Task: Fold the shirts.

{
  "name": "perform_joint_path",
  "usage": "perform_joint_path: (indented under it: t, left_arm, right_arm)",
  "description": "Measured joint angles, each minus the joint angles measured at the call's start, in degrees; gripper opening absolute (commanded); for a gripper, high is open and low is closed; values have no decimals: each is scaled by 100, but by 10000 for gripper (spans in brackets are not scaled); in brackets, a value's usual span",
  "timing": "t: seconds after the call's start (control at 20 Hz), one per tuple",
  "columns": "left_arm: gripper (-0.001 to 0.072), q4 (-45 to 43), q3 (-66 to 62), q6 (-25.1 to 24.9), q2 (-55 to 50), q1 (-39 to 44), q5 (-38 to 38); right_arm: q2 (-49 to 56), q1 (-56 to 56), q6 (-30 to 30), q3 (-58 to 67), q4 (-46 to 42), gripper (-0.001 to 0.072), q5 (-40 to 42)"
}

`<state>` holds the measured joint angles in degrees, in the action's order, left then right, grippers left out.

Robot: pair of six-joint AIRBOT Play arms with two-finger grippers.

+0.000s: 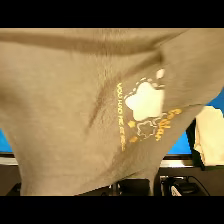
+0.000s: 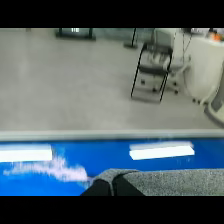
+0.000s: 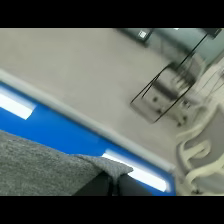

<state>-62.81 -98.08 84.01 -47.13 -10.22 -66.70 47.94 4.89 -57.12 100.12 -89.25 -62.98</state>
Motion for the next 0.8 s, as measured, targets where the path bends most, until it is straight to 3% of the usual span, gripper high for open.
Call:
perform_joint_path:
  t: [0.2, 0.35, 0.55, 0.8]
  left_arm:
    - [25, -133, 1082, 0, -949, 0, -284]
    - [25, -190, 1757, 2, -1891, 15, 33]
    - [25, 136, 1930, 2, -3226, 28, 789]
    - [25, 492, 1318, 0, -4568, 125, 1419]
  right_arm:
    - [1635, 0, -201, -109, -2, 25, -1217]
    - [3021, 2, -269, -168, 101, 26, -1307]
    - [4352, 0, -511, -190, 348, 26, -332]
    - [5233, 0, -743, -195, 535, 25, 1357]
